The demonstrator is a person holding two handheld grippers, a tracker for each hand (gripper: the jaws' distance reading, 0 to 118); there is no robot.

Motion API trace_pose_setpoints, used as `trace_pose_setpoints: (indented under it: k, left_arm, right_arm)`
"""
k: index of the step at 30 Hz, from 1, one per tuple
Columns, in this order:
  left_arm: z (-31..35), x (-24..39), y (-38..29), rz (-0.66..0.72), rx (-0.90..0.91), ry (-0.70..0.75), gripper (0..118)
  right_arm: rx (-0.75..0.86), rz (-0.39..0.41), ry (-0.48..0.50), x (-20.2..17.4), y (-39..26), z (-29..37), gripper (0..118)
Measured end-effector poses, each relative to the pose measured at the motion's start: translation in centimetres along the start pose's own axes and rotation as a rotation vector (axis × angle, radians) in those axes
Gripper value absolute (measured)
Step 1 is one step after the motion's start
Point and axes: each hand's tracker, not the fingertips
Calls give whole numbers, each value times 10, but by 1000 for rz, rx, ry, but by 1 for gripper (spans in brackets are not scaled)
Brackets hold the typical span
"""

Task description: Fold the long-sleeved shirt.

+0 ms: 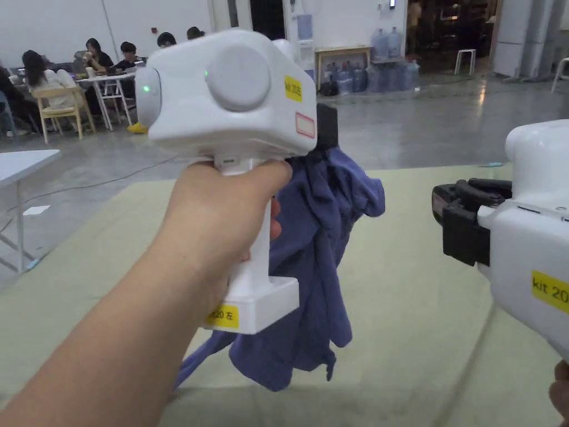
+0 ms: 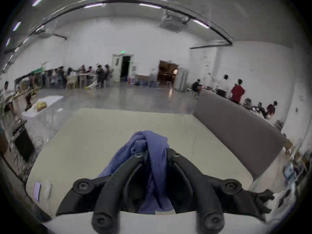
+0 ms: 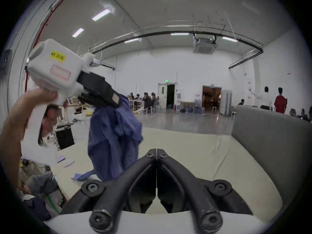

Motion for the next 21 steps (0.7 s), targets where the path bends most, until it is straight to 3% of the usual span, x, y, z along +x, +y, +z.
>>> trace_pose_setpoints:
  k: [1,3,6,11,13,15,16,17,19,21]
  left_arm:
    - [-16,12,-14,15,-44,-24,12]
    - [-50,35,-50,55,-134,-56,12]
    - [-109,66,-122,81,-283,-108,12]
    - [-193,114,-251,195,-566,-168,12]
    - [-216,122,-287,331,-649,-240,12]
    - [-234,116,-311,581,-707,-326,12]
    - [-234,113,-311,641,-718,-366,19]
    - [-232,109,-306,662,-684,-399,42]
    - [-216,99,-275,606,-556,-428,110]
    - [-186,86,-237,475,-414,-401,117]
  right_arm:
    - [-73,-42,30,13,0,0,0]
    - [-43,-129,33,37,-13,6,0]
    - [-71,-27,-107,52,-38,15,0]
    - [-161,-105,-115,83,-86,24,0]
    - [-194,-109,-132,89,-101,26,0]
    - [-216,-121,-125,96,-112,27,0]
    - [-222,-128,-121,99,-116,28,0]
    - [-222,-134,-116,101,-118,29,0]
    - [-208,-153,-107,105,-119,32,0]
    - [-175,-180,-90,109,-117,34,0]
